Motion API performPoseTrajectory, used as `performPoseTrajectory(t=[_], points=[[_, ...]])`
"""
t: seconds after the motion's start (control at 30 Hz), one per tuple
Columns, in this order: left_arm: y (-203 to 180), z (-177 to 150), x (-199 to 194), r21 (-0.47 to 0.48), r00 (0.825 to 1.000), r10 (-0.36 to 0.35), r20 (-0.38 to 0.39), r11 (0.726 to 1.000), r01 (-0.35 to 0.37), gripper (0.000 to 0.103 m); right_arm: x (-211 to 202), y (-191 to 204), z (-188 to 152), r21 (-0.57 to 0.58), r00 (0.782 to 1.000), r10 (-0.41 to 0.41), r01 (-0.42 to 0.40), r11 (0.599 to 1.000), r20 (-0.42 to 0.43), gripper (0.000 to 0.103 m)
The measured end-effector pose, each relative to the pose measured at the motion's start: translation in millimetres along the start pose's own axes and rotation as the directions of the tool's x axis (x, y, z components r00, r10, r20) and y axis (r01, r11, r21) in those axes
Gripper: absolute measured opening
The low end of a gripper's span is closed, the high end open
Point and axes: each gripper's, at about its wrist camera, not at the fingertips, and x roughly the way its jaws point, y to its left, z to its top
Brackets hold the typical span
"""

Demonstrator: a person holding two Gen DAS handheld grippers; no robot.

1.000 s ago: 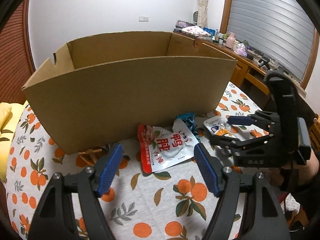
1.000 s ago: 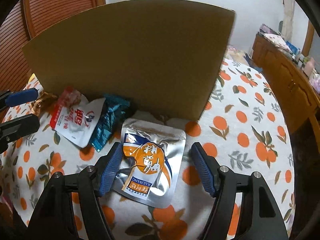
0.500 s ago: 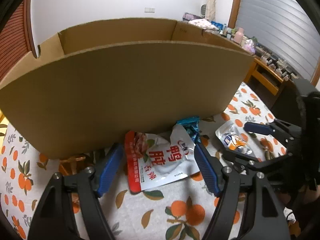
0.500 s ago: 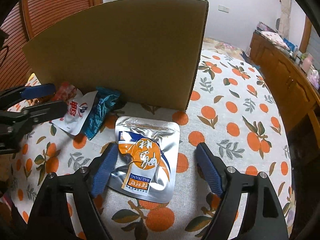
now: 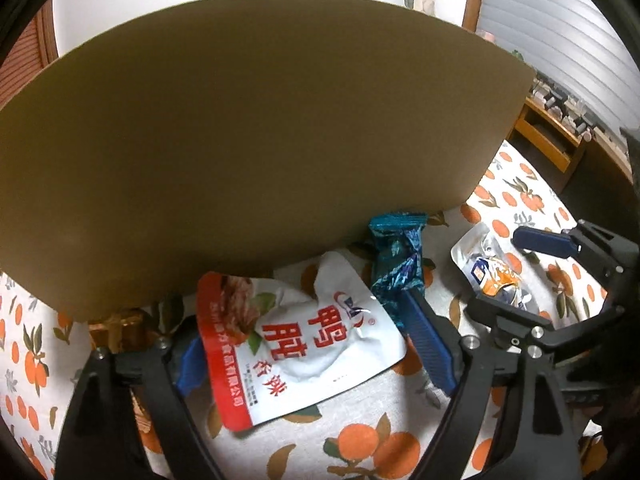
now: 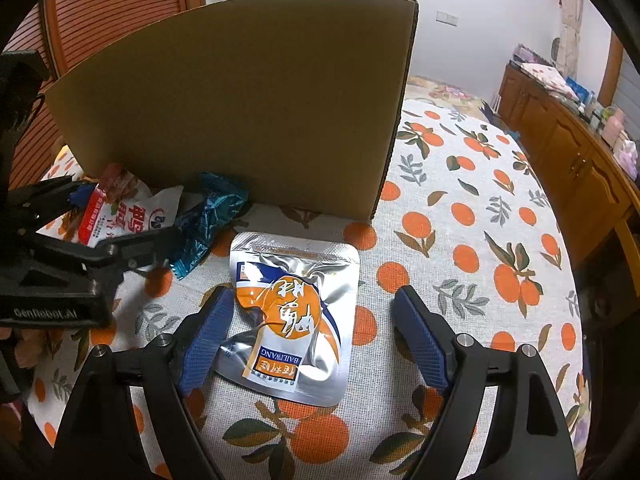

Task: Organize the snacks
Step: 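Grasp the red-edged duck packet with the left tool while the right tool grasps the silver-orange pouch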

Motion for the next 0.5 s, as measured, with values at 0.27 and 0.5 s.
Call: performPoseTrajectory(t=[0.27, 0.5], points=[[3.3, -7.2, -7.8, 0.015, 1.0, -0.009, 0.009, 1.0, 0.009, 0.072, 0.2, -0.4, -0.4, 0.0, 1.0, 0.0, 0.0, 1.0, 0.0, 0.085], [4.0, -20.0, -21.2, 0.041, 0.998, -0.056, 0.024, 0.998, 0.055, 0.034, 0.5, -0.5, -0.3, 0.0, 1.0, 0.0, 0.0, 1.0, 0.0, 0.085]])
